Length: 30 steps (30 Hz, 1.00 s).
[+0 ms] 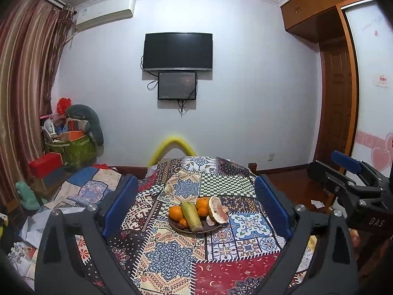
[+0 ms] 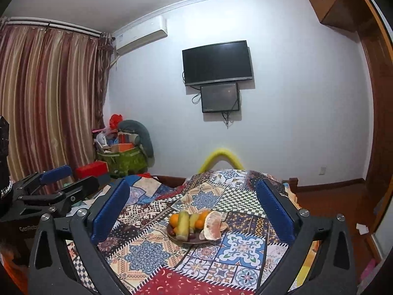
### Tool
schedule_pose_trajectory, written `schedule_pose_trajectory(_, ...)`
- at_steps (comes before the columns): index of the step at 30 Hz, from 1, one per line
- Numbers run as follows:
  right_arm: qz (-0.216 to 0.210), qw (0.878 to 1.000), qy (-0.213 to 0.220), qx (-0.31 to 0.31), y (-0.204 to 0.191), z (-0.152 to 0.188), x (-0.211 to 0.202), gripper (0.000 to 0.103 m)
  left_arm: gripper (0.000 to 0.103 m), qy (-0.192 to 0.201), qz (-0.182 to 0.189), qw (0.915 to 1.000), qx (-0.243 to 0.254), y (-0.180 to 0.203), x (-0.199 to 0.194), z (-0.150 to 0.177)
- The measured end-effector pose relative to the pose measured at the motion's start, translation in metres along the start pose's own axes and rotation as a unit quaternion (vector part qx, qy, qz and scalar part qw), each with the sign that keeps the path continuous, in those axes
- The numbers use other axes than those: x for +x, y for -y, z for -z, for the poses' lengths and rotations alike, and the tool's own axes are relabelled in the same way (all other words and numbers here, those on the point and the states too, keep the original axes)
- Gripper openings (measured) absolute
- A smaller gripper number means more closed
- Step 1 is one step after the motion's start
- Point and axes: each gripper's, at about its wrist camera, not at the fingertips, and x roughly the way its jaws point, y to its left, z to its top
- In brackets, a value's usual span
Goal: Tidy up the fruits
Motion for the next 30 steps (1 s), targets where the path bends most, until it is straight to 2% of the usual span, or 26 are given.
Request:
schedule_pose_trajectory(11, 0.001, 1.0, 0.0, 0.001, 0.0012, -0.001, -0.0024, 0.103, 0.102, 0.004, -0.001, 1.0, 0.007, 0.0064, -0.0016, 0.0021)
schedule_pose_trajectory(30, 0.002, 1.0, 0.0, 0.001, 0.0006, -0.0021, -0.0046, 0.103, 0.103, 0.007, 0.0, 1.0, 0.003, 0.0057, -0.0032, -0.0014)
